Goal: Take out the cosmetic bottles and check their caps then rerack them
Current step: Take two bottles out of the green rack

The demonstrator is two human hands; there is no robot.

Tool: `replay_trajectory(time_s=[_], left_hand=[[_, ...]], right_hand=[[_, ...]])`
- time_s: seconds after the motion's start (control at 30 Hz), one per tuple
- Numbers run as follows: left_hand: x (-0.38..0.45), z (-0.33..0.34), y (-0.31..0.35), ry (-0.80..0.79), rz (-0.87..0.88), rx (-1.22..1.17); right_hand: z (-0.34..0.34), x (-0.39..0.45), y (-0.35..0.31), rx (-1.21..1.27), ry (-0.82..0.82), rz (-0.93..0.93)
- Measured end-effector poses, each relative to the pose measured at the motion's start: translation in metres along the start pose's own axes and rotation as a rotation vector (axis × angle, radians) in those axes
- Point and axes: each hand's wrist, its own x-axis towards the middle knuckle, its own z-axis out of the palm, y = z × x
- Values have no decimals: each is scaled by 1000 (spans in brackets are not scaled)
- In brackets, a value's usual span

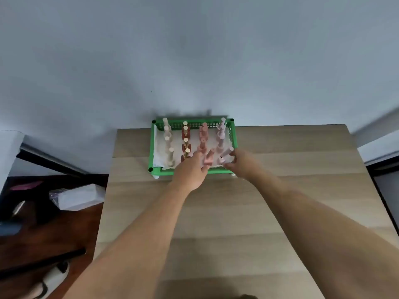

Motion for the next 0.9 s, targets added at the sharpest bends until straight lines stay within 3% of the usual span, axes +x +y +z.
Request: replay_trajectory(time_s=[0.43,0.9], left_hand=[[23,17,-8,88,6,82],[27,35,-10,228,18,157]], right_hand=[[18,6,-11,-61,134,132],[30,6,-1,-23,250,45]])
